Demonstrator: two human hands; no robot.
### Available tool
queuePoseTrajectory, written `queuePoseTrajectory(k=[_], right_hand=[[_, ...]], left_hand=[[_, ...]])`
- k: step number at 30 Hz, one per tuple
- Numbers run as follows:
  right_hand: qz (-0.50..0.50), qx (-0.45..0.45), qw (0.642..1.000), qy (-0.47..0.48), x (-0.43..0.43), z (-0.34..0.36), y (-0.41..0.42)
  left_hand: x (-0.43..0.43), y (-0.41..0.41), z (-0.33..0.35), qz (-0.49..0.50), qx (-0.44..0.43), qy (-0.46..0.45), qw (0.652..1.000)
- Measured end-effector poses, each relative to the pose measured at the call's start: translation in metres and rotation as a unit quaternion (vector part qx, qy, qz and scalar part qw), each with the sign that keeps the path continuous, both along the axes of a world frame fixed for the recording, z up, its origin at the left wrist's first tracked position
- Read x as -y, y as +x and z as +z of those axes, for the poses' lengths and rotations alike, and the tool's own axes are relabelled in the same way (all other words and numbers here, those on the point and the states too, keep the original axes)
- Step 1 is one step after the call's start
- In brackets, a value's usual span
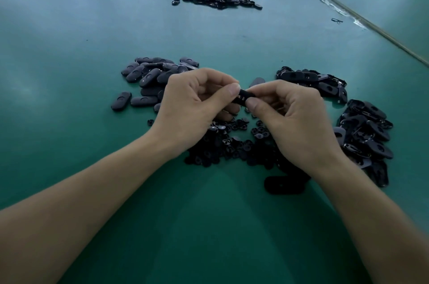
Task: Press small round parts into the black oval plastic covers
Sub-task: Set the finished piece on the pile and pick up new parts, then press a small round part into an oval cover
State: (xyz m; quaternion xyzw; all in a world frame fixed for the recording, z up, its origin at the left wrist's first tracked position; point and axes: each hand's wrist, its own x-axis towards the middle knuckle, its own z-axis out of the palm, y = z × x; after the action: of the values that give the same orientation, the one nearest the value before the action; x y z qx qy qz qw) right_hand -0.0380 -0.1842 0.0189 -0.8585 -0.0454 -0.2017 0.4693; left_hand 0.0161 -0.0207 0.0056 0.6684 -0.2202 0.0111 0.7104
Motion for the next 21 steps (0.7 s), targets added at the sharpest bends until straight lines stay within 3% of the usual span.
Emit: queuePoseTrajectory(k=[9,16,18,21], right_hand=[[-0.007,0.012,0.999,0.029,-0.0007,0.0031,-0.0014],[-0.014,0.027,0.999,0.025,-0.0047,0.005,-0.0043],[-0.027,0.028,0.999,-0.03,-0.0034,0.0044,-0.0049],[-0.048,-0.003,0.981,-0.189,-0.0012,-0.0002,-0.0058]], left_hand=[[-0.0038,0.0013,-0.002,-0.029,0.016,0.053,0.998],[0.0,-0.0007,-0.0023,0.004,0.067,0.089,0.994],[0.0002,0.0006,-0.0019,0.022,0.068,0.078,0.994],[-0.0005,0.0023,-0.0006,0.046,0.072,0.065,0.994]])
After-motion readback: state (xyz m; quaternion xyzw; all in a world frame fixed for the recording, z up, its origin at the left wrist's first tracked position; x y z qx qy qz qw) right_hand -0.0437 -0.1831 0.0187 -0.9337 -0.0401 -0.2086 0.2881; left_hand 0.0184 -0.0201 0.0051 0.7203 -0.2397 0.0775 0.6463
